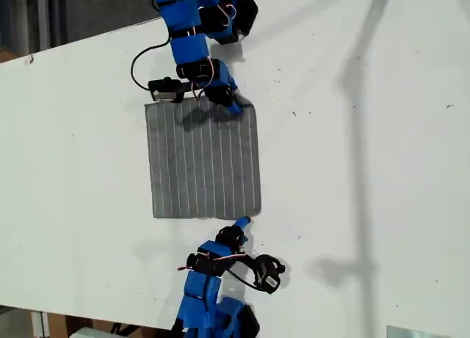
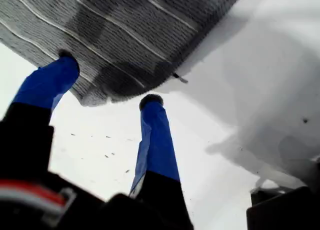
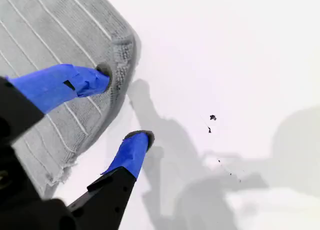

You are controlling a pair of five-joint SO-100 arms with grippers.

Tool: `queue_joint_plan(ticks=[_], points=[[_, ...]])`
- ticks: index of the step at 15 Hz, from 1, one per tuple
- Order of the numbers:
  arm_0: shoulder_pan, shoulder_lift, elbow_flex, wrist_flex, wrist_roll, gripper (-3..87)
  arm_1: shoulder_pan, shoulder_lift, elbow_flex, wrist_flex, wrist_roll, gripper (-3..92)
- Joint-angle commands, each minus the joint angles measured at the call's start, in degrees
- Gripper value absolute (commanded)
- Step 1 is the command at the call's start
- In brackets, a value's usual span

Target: Grasp corners of a square towel and fold twice.

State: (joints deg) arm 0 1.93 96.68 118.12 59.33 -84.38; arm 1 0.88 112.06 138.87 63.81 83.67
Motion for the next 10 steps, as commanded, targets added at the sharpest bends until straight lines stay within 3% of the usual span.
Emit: queue_joint_plan(ticks=[1, 3, 4, 5, 6, 10], points=[[1.3, 2.6, 0.2, -1.5, -1.0, 22.0, -3.2, 2.7, 0.5, -0.3, 3.8, 29.0], [1.3, 2.7, 0.0, -1.9, -0.8, 22.0, -4.3, 1.5, 1.2, -1.7, 4.5, 27.9], [1.3, 2.7, 0.1, -2.3, -0.8, 22.0, -4.8, 0.1, 1.3, -3.2, 4.7, 20.8], [1.2, 2.6, 0.4, -2.5, -1.1, 22.1, -5.2, -0.9, 1.3, -4.5, 5.2, 7.6], [1.1, 2.6, 1.2, -3.0, -1.2, 22.2, -5.5, -1.1, 1.3, -5.3, 5.3, 3.2], [-0.2, 2.6, 4.9, -7.3, -1.3, 22.7, -6.9, -1.1, 1.1, -6.0, 5.9, -0.1]])
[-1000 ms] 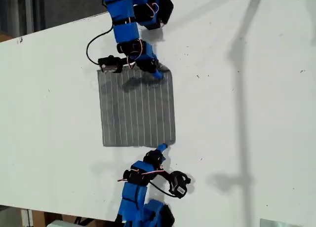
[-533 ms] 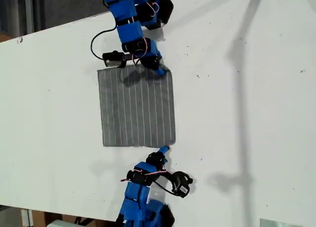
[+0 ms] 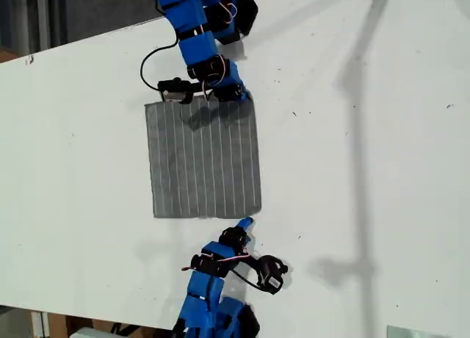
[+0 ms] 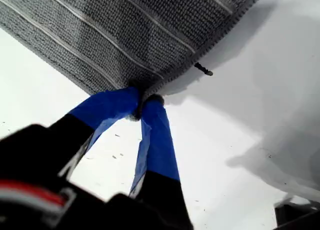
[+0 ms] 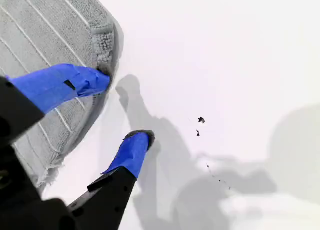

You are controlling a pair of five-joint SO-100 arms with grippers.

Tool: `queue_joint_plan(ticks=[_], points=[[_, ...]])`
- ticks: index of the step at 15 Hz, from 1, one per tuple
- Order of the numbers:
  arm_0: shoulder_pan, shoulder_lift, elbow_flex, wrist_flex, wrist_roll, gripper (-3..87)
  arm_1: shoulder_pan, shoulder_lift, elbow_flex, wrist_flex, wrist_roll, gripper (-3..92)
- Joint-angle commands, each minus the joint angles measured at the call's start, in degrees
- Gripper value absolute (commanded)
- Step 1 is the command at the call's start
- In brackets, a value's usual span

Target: Grasp corners of a square towel and fold twice.

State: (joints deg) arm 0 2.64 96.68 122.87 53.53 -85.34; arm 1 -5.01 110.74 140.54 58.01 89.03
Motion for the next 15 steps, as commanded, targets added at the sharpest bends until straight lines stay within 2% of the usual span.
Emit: queue_joint_plan(ticks=[1, 4, 5, 7, 11, 13, 15], points=[[-1.2, 2.5, 1.6, -3.8, -0.9, 23.2, -1.5, 0.2, -0.6, -0.5, 0.8, -0.1], [-0.7, -0.2, 1.8, -12.9, -1.5, 25.0, -2.9, 0.2, -0.7, -1.2, 1.5, -0.1], [-0.8, -2.5, -0.6, -13.9, -0.5, 25.9, -3.3, 0.2, -0.7, -1.5, 1.6, -0.1], [-0.6, -9.0, -12.1, -7.5, 2.8, 25.5, -3.6, 0.1, -0.7, -1.6, 1.7, -0.1], [1.0, -17.1, -25.6, 1.6, 3.3, 25.4, -4.2, 0.1, -0.7, -2.3, 1.9, -0.1], [1.3, -17.5, -27.7, 3.7, 3.3, 25.7, -4.4, 0.1, -0.7, -2.6, 1.9, -0.1], [0.0, -21.0, -27.9, 2.8, 3.5, 25.9, -4.8, 0.2, -0.7, -3.3, 1.9, -0.1]])
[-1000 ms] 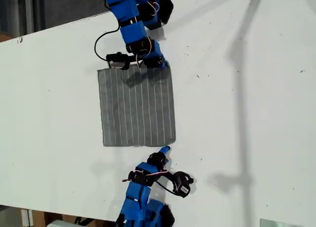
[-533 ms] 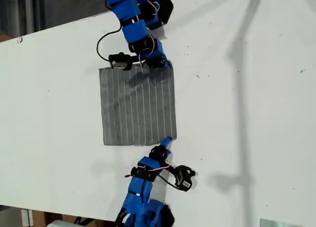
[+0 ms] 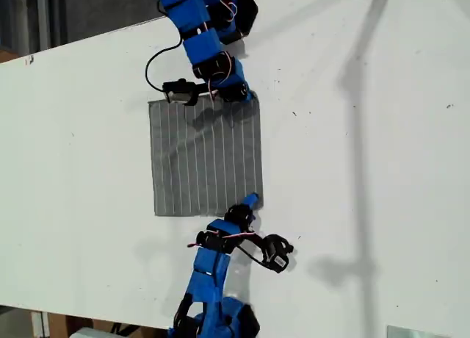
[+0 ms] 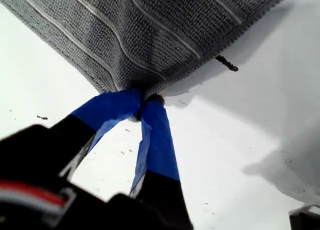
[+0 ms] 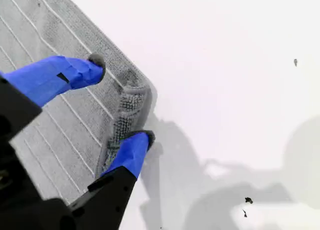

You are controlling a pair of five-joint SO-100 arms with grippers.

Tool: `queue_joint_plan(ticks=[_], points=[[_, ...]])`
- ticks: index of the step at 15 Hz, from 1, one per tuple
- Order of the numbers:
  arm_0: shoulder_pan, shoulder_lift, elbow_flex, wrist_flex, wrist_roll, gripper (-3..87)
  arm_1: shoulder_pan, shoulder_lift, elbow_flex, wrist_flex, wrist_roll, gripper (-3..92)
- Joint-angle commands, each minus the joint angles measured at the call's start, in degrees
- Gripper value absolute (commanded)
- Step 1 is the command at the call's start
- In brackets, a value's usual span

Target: Grasp corners of a square towel and fold twice.

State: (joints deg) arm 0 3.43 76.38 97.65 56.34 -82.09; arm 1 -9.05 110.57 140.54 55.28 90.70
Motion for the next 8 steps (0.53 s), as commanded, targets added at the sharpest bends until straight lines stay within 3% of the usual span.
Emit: queue_joint_plan(ticks=[1, 4, 6, 8], points=[[-1.1, -4.1, -4.3, -0.4, 0.4, 25.3, -1.1, 0.4, -0.8, -0.7, 0.4, -0.1], [-0.8, -12.0, -9.7, 0.7, -0.6, 24.1, -2.2, 1.4, -0.8, -0.7, 1.0, -0.1], [-0.6, -12.2, -10.2, 1.4, -1.5, 0.0, -3.0, 1.5, -1.2, -0.7, 1.2, -0.1], [0.9, -12.0, -12.6, 4.5, -1.8, 0.0, -4.7, 1.6, -2.2, 0.1, 2.4, -0.1]])
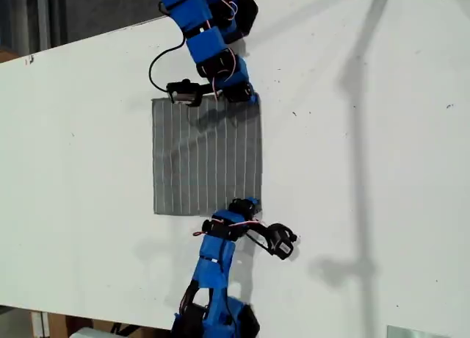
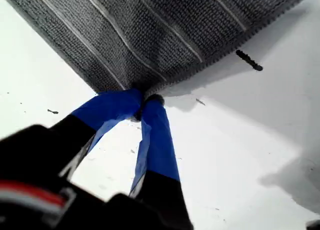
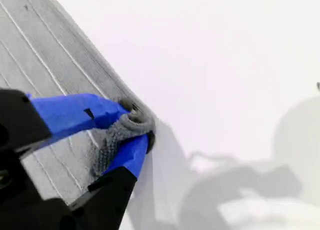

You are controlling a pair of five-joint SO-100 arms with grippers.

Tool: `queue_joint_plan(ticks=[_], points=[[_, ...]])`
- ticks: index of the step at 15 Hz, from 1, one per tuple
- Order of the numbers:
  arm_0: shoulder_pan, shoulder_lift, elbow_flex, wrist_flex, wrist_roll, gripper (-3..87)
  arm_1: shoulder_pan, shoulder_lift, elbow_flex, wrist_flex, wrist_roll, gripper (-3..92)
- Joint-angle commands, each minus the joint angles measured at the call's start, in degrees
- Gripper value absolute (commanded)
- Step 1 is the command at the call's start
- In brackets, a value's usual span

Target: Grasp corners of a square towel and fold twice.

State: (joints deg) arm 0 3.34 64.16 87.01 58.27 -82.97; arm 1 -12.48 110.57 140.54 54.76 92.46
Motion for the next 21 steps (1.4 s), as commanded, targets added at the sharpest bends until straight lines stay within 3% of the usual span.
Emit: queue_joint_plan(ticks=[1, 4, 7, 9, 15, 18, 21], points=[[2.1, 0.3, -4.4, 5.5, -1.3, 0.0, -2.5, 1.8, -3.0, 2.3, 1.5, -0.1], [5.5, 0.4, -10.7, 12.6, -1.6, 0.0, -8.2, 5.7, -3.3, 6.8, 6.3, -0.1], [13.3, 0.5, -21.2, 25.8, -4.8, 0.0, -18.3, 9.2, -4.9, 8.3, 13.9, -0.1], [18.4, 1.2, -26.8, 30.5, -8.0, 0.0, -24.5, 8.2, -6.9, 7.6, 19.0, -0.1], [25.6, 0.8, -28.7, 25.3, -14.8, 0.0, -36.0, -3.7, -14.2, -1.3, 27.2, -0.1], [23.8, 1.4, -32.5, 26.1, -10.8, 0.0, -32.8, -3.3, -19.0, 5.4, 24.1, -0.1], [17.7, 5.1, -34.5, 27.9, -4.0, 0.0, -23.5, 2.9, -22.4, 17.1, 15.6, -0.1]])
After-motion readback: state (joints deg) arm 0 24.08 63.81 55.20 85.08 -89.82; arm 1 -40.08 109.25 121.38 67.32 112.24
